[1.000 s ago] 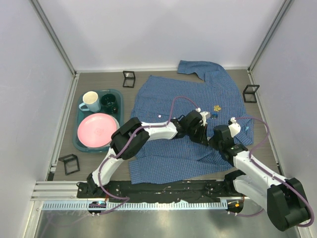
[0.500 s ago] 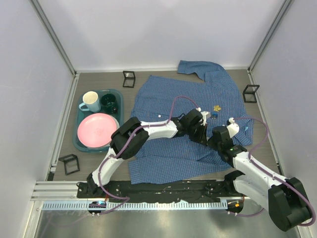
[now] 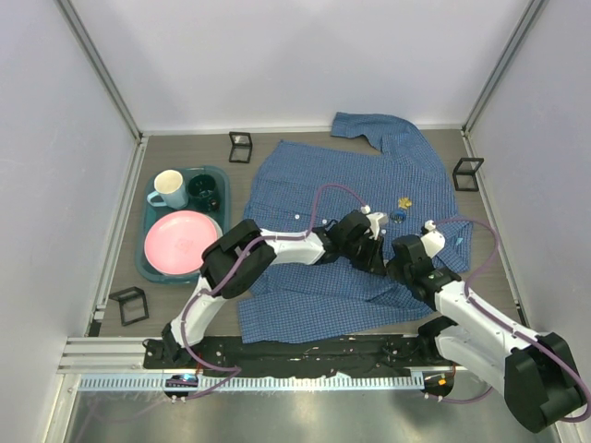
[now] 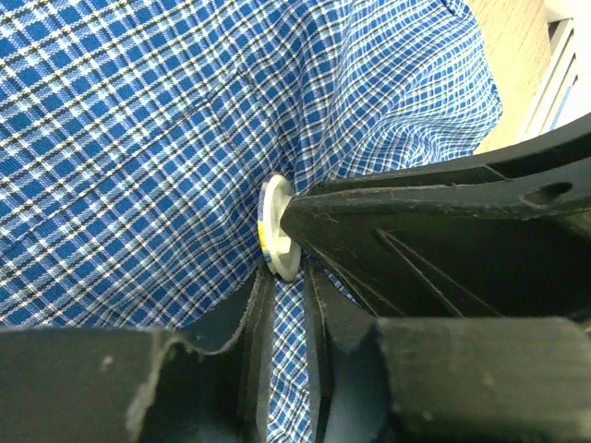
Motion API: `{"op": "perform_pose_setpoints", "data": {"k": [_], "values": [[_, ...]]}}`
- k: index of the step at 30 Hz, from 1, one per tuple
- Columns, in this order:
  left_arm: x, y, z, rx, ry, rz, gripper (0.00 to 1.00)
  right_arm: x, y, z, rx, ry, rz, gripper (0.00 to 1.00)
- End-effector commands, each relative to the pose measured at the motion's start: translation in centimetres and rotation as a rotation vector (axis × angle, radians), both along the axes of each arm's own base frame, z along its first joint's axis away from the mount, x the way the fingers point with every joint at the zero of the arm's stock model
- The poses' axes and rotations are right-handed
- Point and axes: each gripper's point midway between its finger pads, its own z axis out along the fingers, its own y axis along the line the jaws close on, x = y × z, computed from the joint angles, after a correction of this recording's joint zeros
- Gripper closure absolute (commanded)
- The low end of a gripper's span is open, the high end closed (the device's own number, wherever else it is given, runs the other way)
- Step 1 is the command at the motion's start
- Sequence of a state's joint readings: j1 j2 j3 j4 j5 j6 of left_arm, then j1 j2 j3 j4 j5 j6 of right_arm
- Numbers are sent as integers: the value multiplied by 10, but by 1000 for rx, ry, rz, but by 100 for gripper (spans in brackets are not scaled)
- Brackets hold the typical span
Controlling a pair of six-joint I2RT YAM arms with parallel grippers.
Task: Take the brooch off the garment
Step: Remove the brooch from the clothes.
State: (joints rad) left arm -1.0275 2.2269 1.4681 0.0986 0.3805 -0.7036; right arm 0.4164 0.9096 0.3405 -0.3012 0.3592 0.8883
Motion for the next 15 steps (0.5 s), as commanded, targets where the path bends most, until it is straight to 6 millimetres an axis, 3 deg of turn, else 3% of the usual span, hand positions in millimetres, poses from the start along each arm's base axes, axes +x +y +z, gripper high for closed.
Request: {"op": "perform_pose_setpoints", "data": {"k": [1, 5, 9, 15], "values": [[3, -9, 41, -97, -70, 0, 74, -9, 5, 3, 27, 34, 0, 74], [-3, -6, 46, -101, -55, -28, 56, -6, -1, 11, 7, 5, -19, 75], [-6, 5, 64, -105, -72, -61, 42, -3, -8, 23, -20, -33, -23, 75], [26, 28, 71, -48, -25, -39, 35, -1, -11, 37, -25, -73, -33, 75]]}}
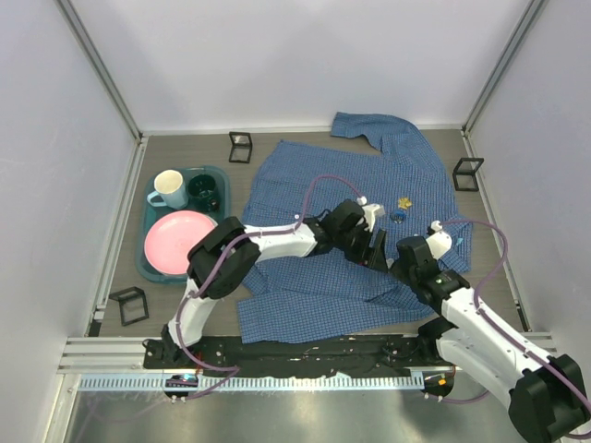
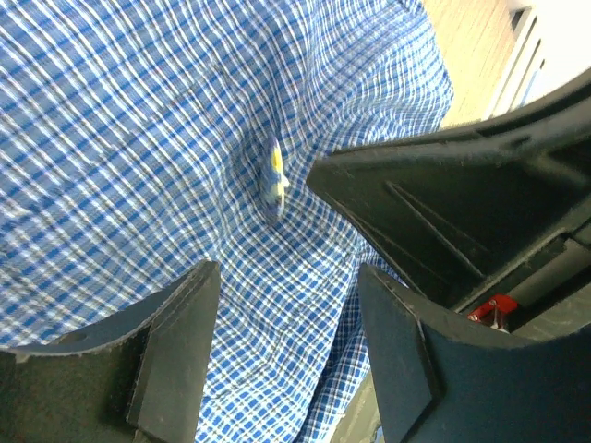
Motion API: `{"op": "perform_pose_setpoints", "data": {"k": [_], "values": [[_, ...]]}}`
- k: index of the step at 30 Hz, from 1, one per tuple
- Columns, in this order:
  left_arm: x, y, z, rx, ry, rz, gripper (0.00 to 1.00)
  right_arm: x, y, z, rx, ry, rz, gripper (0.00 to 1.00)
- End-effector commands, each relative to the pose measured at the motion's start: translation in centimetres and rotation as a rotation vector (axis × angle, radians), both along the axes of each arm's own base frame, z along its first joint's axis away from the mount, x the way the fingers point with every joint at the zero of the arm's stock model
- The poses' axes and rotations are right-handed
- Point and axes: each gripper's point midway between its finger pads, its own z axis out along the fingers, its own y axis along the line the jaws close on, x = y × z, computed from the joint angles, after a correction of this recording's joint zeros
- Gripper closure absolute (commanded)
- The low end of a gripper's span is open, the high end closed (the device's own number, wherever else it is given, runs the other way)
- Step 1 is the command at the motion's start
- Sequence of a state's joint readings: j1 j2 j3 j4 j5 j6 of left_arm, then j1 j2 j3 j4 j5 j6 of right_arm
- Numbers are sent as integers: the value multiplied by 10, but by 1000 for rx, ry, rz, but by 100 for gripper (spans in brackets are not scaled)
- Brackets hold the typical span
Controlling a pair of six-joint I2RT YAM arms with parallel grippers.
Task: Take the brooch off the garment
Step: Remove the brooch from the clothes.
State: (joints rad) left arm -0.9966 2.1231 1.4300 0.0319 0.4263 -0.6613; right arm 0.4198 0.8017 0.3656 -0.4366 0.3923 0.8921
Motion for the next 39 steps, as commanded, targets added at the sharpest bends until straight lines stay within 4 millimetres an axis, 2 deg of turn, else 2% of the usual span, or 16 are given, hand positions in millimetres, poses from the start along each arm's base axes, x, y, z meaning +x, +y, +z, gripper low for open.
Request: {"op": "perform_pose_setpoints", "data": {"k": [1, 2, 5, 7, 11, 14, 17, 21, 25, 29, 33, 35, 39], "values": [[27, 10, 33, -37, 27, -29, 36, 9, -4, 22, -12, -68, -21, 76], [33, 5, 40, -42, 36, -34, 38, 9, -4, 21, -15, -67, -19, 75], [32, -8, 30, -11, 87, -96, 52, 10, -4, 22, -18, -73, -19, 76], [33, -9, 20, 17, 109, -106, 56, 11, -5, 24, -20, -80, -29, 78], [40, -15, 12, 39, 100, -110, 53, 5, -12, 21, -29, -60, -71, 79], [35, -16, 8, 69, 87, -116, 46, -2, -16, 17, -20, -29, -111, 80], [29, -20, 4, 91, 76, -108, 46, -6, -22, 18, -36, -15, -142, 81], [24, -30, 1, 88, 78, -96, 46, -3, -31, 30, -79, -34, -166, 81], [30, -34, -2, 96, 65, -55, 46, -4, -29, 31, -71, -36, -149, 81], [39, -36, -4, 108, 47, -11, 48, -4, -25, 33, -50, -52, -132, 81], [45, -42, -6, 117, 49, 3, 62, -5, -24, 35, -46, -62, -118, 81], [45, -42, -12, 126, 58, 9, 63, -5, -22, 34, -39, -59, -110, 81], [47, -47, -10, 114, 56, 14, 66, -5, -20, 34, -30, -58, -104, 81]]}}
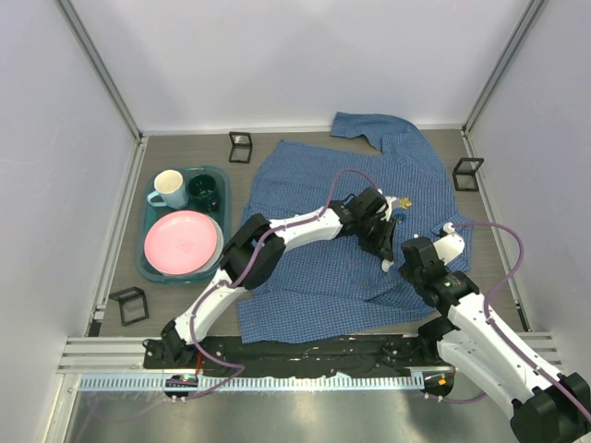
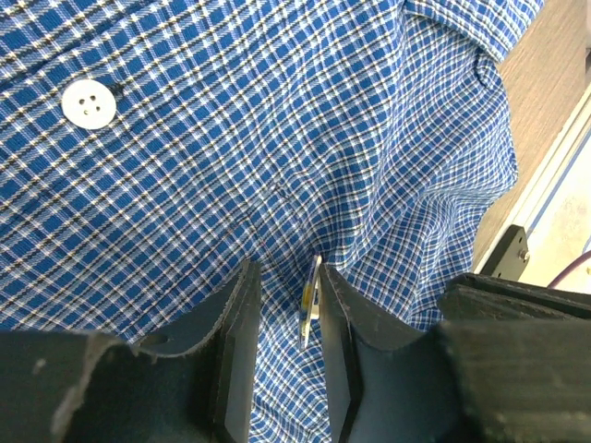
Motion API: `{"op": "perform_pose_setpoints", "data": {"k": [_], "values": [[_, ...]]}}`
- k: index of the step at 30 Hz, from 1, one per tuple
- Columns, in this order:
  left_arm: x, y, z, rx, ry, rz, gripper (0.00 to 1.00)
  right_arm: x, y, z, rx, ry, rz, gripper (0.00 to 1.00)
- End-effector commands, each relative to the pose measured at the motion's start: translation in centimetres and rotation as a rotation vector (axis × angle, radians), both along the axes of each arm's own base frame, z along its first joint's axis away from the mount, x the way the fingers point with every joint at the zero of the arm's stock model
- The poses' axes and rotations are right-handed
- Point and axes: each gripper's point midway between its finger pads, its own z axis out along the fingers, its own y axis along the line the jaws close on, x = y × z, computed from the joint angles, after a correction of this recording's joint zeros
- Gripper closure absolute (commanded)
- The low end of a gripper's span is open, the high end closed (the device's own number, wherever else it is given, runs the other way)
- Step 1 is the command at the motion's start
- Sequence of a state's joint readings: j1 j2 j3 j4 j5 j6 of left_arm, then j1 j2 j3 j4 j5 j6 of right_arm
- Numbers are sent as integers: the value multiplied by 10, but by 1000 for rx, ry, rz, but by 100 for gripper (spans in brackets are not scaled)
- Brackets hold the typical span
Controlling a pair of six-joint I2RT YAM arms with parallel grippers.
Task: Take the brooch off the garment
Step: Remove the brooch from the clothes.
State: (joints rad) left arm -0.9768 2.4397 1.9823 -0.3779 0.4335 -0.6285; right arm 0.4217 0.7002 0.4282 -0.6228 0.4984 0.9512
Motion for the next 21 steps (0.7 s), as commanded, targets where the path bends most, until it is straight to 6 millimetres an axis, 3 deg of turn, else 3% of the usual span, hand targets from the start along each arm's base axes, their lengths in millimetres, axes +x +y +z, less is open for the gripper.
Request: {"op": "perform_pose_setpoints", "data": {"k": [1, 8, 16, 21], "values": [[10, -9, 13, -30, -19, 21, 66, 6, 3, 11, 11, -36, 5, 81], [5, -7, 17, -30, -23, 8, 76, 7, 11, 8, 32, -30, 42, 81], [4, -6, 32, -88, -39, 42, 100, 12, 28, -7, 72, 6, 105, 81], [2, -4, 30, -138, -51, 61, 100, 12, 27, -18, 105, -3, 51, 83]]}}
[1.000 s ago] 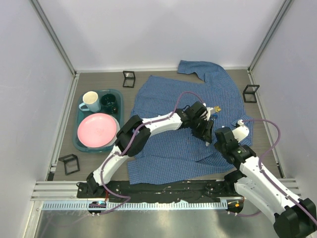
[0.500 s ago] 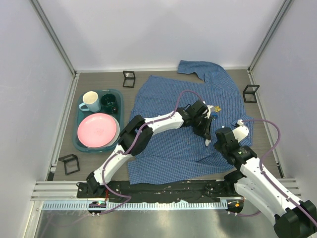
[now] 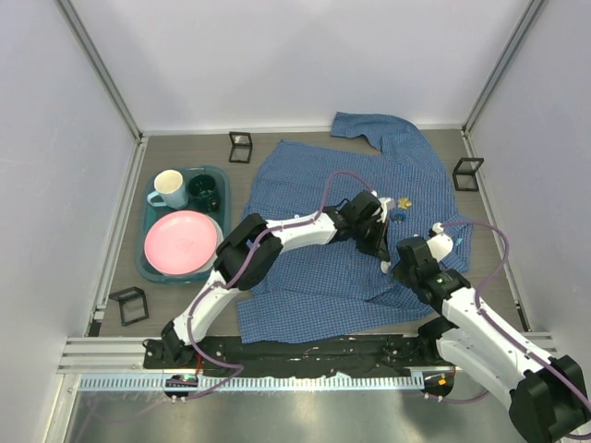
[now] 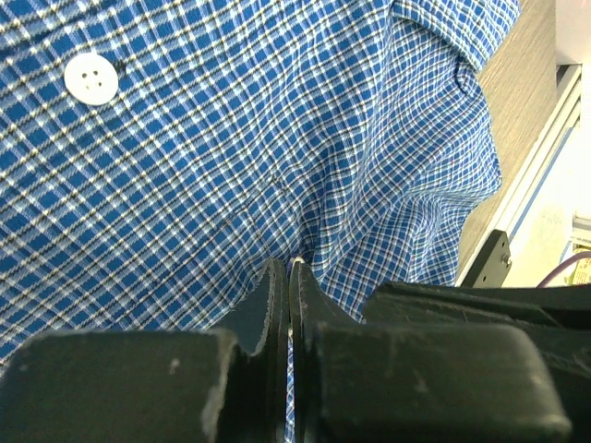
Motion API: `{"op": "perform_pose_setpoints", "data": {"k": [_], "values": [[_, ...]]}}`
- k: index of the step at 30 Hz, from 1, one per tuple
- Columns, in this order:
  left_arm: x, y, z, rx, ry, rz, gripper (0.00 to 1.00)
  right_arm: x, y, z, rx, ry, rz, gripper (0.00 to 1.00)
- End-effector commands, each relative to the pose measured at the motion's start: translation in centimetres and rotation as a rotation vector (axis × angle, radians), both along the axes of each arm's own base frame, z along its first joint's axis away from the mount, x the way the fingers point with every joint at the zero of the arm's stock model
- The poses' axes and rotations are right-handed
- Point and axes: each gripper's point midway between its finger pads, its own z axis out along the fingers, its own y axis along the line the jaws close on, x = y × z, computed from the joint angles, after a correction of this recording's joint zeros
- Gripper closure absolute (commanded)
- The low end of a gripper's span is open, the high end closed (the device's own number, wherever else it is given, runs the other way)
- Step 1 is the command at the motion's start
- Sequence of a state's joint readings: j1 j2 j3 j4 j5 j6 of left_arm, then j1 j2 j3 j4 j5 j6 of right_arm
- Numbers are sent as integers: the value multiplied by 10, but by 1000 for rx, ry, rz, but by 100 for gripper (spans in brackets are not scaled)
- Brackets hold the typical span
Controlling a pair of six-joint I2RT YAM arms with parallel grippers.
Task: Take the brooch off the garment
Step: Remove the brooch from the clothes.
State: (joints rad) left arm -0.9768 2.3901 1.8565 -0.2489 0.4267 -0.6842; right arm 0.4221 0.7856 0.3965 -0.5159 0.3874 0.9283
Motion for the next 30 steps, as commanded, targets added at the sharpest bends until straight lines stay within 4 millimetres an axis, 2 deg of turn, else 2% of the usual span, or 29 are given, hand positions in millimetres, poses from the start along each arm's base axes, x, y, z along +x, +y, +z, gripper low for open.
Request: {"op": "perform_pose_setpoints", "data": {"k": [1, 2, 3, 7, 11, 20, 25, 30], "values": [[5, -6, 32, -104, -65, 25, 100, 10, 5, 2, 62, -64, -52, 83], [7, -8, 37, -127, -77, 31, 100, 8, 3, -3, 63, -60, -62, 83], [5, -6, 31, -121, -70, 33, 100, 8, 3, -4, 68, -65, -67, 83], [3, -9, 31, -147, -46, 39, 100, 9, 5, -5, 111, -96, -86, 83], [-1, -13, 32, -159, -25, 33, 100, 10, 7, -9, 145, -129, -93, 79], [-7, -18, 38, -191, -35, 19, 100, 19, -4, 8, 102, -203, -125, 75], [-11, -20, 42, -214, -41, 9, 100, 20, -3, 5, 92, -187, -118, 75], [-11, -18, 42, -219, -43, 7, 100, 25, -5, 13, 79, -211, -119, 76]]}}
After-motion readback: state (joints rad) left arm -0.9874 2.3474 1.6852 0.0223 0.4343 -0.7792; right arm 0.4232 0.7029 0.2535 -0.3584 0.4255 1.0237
